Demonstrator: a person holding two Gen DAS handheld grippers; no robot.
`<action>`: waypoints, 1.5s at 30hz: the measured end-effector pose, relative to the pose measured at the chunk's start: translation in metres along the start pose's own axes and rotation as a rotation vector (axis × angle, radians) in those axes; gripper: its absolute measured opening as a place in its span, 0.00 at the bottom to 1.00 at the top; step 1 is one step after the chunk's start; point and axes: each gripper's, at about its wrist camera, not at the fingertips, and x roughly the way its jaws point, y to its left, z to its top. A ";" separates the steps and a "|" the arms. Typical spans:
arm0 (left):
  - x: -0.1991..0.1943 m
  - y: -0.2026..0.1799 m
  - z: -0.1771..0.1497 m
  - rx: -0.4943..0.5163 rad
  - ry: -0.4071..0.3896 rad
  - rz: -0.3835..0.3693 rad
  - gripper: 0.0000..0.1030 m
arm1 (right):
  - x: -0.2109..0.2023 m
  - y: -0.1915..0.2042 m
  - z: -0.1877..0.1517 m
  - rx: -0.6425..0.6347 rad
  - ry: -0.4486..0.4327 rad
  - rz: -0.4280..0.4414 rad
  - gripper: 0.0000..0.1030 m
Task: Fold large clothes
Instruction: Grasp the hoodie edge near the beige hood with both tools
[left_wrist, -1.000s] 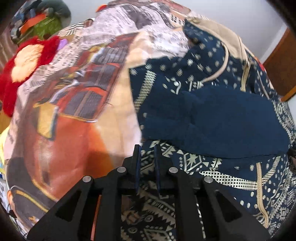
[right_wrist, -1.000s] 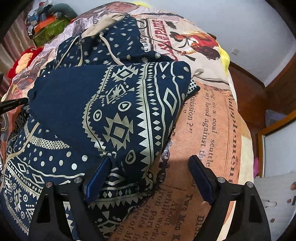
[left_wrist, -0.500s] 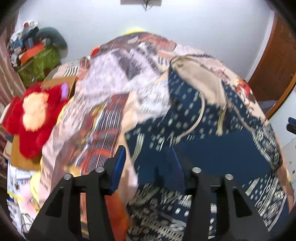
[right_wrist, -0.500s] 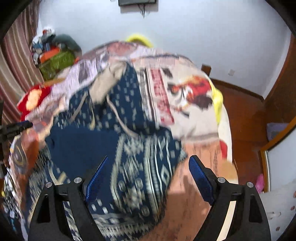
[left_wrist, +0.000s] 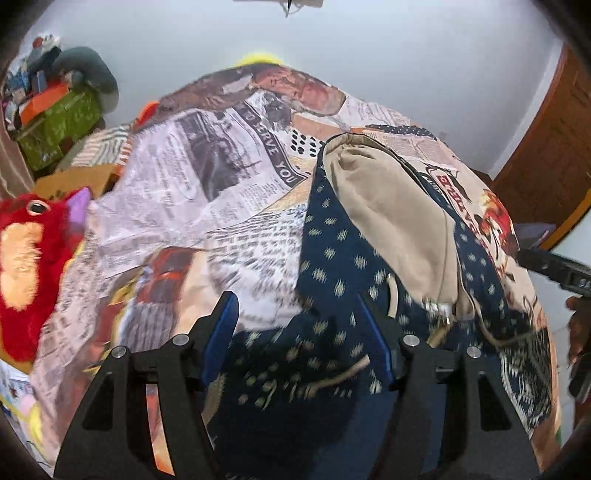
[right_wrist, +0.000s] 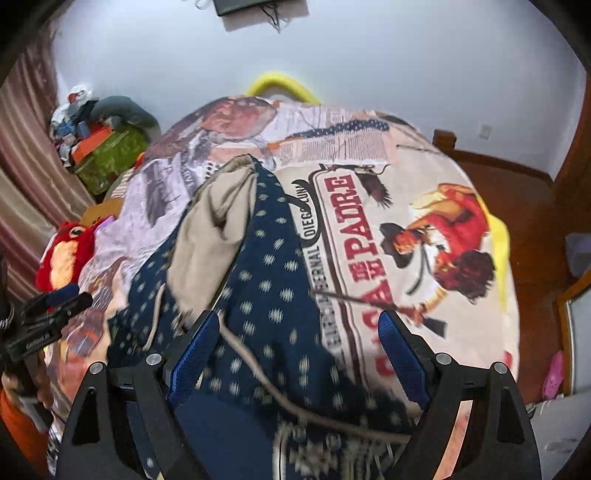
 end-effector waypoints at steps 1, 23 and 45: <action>0.006 0.000 0.003 -0.006 0.005 -0.003 0.62 | 0.011 0.001 0.004 0.015 0.009 0.004 0.84; 0.062 -0.041 0.016 0.011 0.032 -0.017 0.04 | 0.081 0.035 0.019 0.066 0.021 0.181 0.13; -0.055 -0.055 -0.106 0.170 0.106 -0.122 0.04 | -0.044 0.077 -0.110 -0.099 0.017 0.189 0.11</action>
